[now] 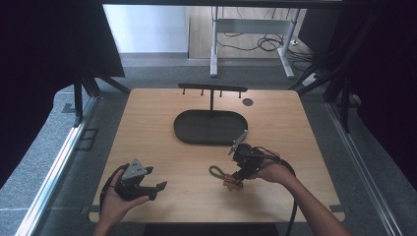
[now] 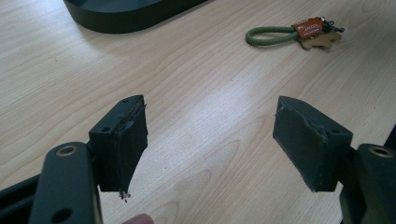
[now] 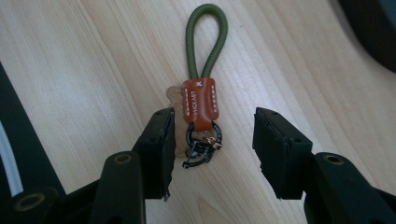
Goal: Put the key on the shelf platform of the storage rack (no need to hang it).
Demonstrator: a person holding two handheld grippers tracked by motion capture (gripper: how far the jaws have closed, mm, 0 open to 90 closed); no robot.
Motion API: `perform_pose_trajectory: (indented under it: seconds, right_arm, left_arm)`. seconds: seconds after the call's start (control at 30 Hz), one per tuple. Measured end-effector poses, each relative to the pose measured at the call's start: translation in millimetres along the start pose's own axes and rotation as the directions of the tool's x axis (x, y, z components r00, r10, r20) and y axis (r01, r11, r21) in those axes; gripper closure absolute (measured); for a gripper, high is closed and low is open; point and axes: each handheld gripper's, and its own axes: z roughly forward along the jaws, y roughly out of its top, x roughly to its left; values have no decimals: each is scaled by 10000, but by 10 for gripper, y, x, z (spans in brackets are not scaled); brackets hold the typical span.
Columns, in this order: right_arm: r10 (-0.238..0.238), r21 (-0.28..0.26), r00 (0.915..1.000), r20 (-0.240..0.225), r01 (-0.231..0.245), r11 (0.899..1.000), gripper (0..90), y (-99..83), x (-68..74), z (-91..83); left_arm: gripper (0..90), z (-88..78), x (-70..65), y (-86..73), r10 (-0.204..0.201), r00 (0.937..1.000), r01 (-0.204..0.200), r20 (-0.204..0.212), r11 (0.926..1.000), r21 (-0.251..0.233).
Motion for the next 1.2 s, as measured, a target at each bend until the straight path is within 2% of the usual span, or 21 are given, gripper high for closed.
perform_pose_trajectory:
  seconds: [0.37,0.53,1.2]
  right_arm:
    - [-355,523,9993,-140,362,9980,502,89,62,231]
    - [-397,642,9989,-257,412,9971,530,113,79,303]
    - [-521,1210,9985,-178,539,9912,578,121,67,524]
  left_arm:
    - [265,-13,4,3,14,10000,-14,11,10000,12]
    - [265,-21,7,2,-25,10000,25,7,10000,-59]
    - [265,-42,17,2,-38,10000,37,-45,10000,-61]
